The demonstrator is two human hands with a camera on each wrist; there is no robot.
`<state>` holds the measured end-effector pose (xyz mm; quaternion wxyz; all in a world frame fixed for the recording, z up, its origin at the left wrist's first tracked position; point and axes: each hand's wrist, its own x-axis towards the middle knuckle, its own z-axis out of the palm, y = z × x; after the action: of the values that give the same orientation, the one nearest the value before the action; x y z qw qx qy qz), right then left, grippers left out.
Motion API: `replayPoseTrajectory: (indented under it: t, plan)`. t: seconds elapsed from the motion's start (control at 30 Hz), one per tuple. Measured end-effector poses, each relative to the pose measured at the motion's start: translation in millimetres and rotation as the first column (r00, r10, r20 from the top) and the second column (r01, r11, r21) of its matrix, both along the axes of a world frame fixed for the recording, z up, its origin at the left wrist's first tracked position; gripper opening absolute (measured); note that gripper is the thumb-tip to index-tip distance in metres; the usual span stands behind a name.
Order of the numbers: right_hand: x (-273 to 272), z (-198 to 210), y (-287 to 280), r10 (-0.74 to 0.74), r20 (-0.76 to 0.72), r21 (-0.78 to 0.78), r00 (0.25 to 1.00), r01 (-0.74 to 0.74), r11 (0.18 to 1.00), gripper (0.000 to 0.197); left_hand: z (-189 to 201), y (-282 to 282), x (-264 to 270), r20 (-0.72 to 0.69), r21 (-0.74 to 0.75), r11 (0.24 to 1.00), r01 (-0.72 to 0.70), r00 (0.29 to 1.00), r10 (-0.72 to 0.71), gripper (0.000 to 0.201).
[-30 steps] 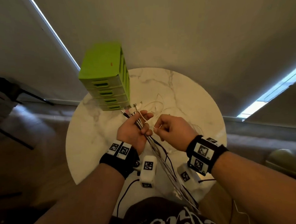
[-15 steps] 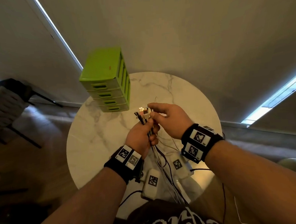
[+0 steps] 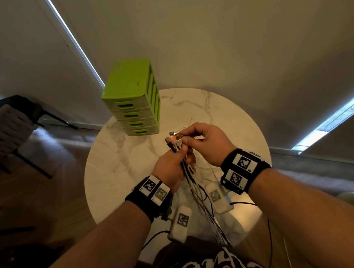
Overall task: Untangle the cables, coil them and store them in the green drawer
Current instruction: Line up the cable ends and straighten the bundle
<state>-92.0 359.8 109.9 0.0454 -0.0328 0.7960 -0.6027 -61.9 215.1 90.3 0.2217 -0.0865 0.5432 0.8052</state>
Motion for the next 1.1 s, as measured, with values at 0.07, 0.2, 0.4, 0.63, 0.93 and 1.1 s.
replayPoseTrajectory:
  t: [0.07,0.2,0.4,0.63,0.93,1.1]
  plan:
    - [1,1,-1,0.004,-0.019,0.025,1.0,-0.003,1.0,0.019,1,0,-1,0.008,0.062,0.998,-0.009,1.0,0.008,0.024]
    - [15,-10,2,0.067,0.146,-0.149,0.987,-0.045,0.988,0.035,4,-8,-11,0.037,0.184,0.978,-0.093,0.995,0.088,0.014]
    - [52,-65,34,0.376,0.307,0.406,0.874,-0.478,0.779,0.016,5,-71,-51,0.172,0.3,0.863,-0.407,0.913,0.37,0.028]
    - [36,-82,77,0.134,0.317,0.533,0.939,-0.293,0.794,0.026,10,-130,-62,0.177,0.208,0.795,-0.57,0.821,0.543,0.03]
    - [-12,41,-3,0.316,0.015,0.356,0.949,-0.3,0.885,0.028,23,-47,-37,-0.095,-0.157,0.988,-0.011,0.995,-0.004,0.028]
    - [-13,35,6,0.243,0.011,0.134,0.97,-0.242,0.961,0.023,23,-55,-42,-0.094,-0.098,0.987,-0.127,0.989,0.118,0.028]
